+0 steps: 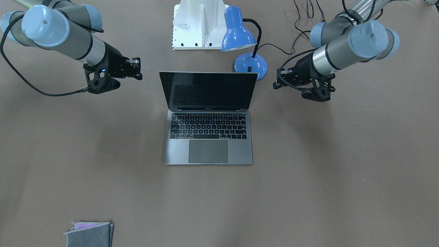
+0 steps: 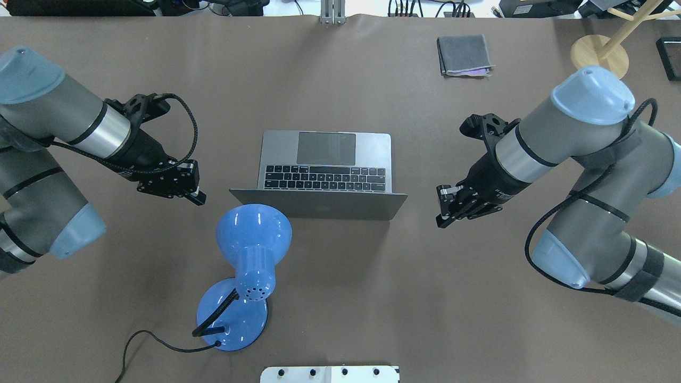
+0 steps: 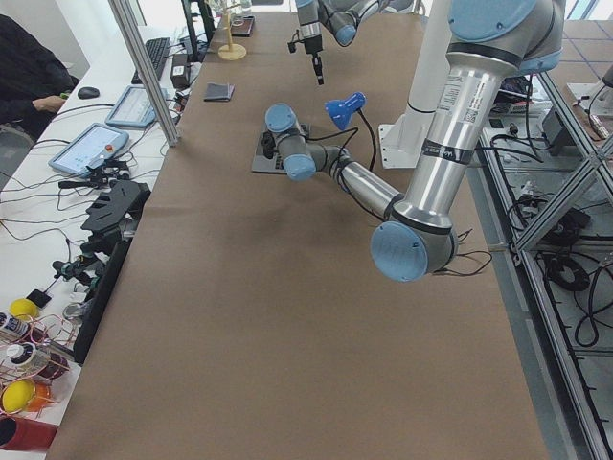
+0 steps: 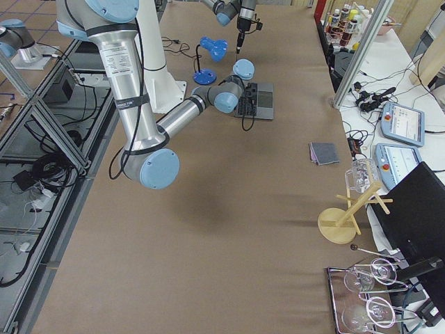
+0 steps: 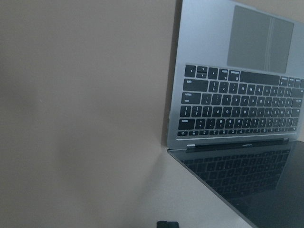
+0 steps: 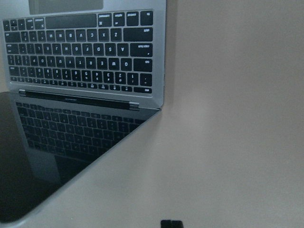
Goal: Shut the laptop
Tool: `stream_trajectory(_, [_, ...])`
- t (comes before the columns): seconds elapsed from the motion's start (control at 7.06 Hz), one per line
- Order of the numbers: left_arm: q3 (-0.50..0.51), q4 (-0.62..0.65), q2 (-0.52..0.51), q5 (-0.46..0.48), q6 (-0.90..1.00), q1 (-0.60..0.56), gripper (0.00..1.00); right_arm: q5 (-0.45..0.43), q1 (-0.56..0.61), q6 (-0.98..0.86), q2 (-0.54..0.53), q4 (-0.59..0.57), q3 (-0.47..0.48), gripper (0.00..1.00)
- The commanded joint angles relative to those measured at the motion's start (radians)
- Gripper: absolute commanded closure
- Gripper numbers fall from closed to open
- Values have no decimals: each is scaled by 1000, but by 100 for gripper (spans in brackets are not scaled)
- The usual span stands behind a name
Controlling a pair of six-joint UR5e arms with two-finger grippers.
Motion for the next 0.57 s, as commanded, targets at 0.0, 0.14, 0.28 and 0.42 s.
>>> stream_trajectory(0.0, [-9,-1,-2,50,-8,67,100,-10,-33,48,-7,48,32,100])
stream_trajectory(0.14, [-16,-1,-6,52,-14,87,100,-13,-47,51,-1,48,35,100])
stream_trajectory(0.28, [-28,-1,-13,54,-45,102,100,-18,-54,64,8,49,35,100])
stream_trajectory(0.42, [-39,-1,-37,58,-75,105,100,-19,-58,65,13,49,40,100])
